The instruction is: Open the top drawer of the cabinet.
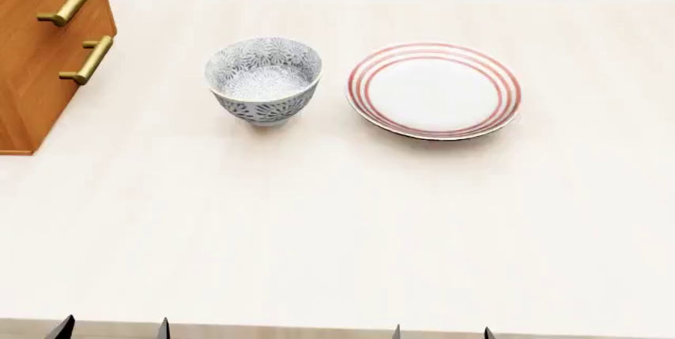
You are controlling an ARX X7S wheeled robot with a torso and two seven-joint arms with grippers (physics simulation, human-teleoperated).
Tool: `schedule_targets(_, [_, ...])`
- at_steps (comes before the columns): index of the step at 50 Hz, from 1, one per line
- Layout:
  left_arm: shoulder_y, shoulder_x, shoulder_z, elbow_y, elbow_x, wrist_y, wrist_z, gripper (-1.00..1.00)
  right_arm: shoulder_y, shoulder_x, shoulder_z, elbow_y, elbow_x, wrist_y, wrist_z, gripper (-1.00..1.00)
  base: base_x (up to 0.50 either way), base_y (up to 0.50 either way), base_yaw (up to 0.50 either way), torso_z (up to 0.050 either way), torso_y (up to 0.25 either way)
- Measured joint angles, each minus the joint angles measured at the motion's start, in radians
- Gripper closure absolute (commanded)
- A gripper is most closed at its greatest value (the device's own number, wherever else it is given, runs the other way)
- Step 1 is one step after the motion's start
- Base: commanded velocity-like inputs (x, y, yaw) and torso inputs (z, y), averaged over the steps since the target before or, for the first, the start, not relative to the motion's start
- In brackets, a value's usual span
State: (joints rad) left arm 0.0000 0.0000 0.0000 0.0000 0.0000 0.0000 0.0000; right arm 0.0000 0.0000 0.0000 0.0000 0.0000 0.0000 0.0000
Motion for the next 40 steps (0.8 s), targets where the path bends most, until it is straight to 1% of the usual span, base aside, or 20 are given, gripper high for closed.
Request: schedule_targets(40, [-0.004,-0.067,0.082,0.005,-0.059,-0.03,-0.076,-1.0,0.007,0.065,-0.081,0.013,0.059,0.002,0.077,-1.0,0.0,0.0,0.0,0.0,0.0])
